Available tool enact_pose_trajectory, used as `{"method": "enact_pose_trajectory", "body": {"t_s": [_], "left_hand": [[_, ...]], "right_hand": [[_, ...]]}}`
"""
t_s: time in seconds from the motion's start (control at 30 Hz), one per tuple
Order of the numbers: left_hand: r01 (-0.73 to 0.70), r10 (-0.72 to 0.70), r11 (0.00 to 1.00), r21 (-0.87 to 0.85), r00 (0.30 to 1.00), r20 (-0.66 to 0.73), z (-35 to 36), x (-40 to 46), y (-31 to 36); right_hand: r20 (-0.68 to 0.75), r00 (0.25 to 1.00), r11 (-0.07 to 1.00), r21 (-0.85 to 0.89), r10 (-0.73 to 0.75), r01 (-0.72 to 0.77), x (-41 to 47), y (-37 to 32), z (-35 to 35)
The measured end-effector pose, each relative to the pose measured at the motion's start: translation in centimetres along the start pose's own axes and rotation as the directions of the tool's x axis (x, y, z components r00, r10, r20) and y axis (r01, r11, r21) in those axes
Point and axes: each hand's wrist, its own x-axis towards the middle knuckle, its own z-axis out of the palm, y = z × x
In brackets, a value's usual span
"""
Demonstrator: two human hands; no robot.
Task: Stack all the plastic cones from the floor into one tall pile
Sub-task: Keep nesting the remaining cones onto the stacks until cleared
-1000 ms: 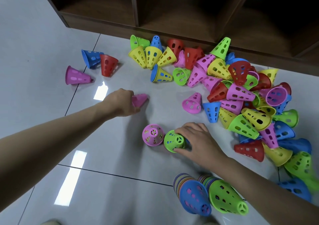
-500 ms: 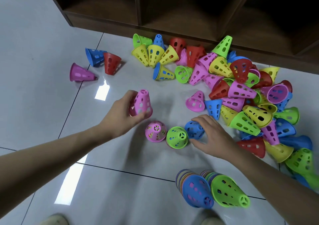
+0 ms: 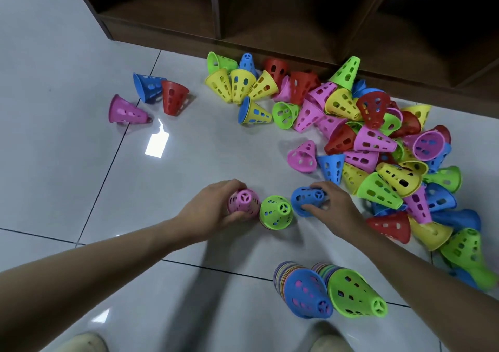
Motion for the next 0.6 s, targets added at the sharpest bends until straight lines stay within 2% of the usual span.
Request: {"method": "enact_pose_trajectory", "body": {"t_s": [0.1, 0.17, 0.23, 0.3, 0.33, 0.4, 0.43, 0.53, 0.6], "left_hand": [[-0.018, 0.018, 1.000, 0.017, 1.000, 0.021, -0.1, 0.4, -0.8], [-0.029, 0.028, 0.999, 0.015, 0.999, 0.031, 0.2, 0.5, -1.5], [-0.039, 0.038, 0.998, 0.044, 0.999, 0.016, 0.6, 0.5, -1.9], [-0.034, 0.037, 0.995, 0.097, 0.999, -0.032, 1.1, 0.3, -2.1], [-0.025, 0.033, 0.992, 0.126, 0.998, -0.057, 1.3, 0.1, -2.1], [-0.009, 0.027, 0.985, 0.174, 0.995, -0.100, 1.8, 0.1, -2.2], [0.001, 0.021, 0.982, 0.188, 0.993, -0.117, 1.9, 0.1, -2.3], [0.050, -0.009, 0.973, 0.223, 0.983, -0.182, 1.6, 0.5, -2.4], [0.090, -0.038, 0.970, 0.224, 0.974, -0.224, 1.0, 0.8, -2.6]], "right_hand": [[-0.043, 0.983, 0.939, 0.305, 0.179, -0.158, -0.5, -2.4, -1.0], [-0.103, 0.976, 0.890, 0.437, 0.193, -0.130, -1.3, -4.4, -2.0], [-0.193, 0.974, 0.896, 0.444, 0.120, -0.022, -2.2, -6.3, -2.6], [-0.228, 0.972, 0.934, 0.330, -0.064, 0.139, -3.4, -8.0, -2.9], [-0.199, 0.962, 0.948, 0.221, -0.185, 0.228, -4.0, -8.7, -2.9], [-0.073, 0.913, 0.915, -0.009, -0.402, 0.403, -4.7, -9.7, -2.5], [-0.005, 0.886, 0.881, -0.101, -0.464, 0.462, -4.7, -10.0, -2.1], [0.076, 0.844, 0.787, -0.325, -0.531, 0.525, -4.1, -9.6, -0.8], [0.112, 0.840, 0.744, -0.413, -0.530, 0.525, -3.7, -8.8, 0.0]]}}
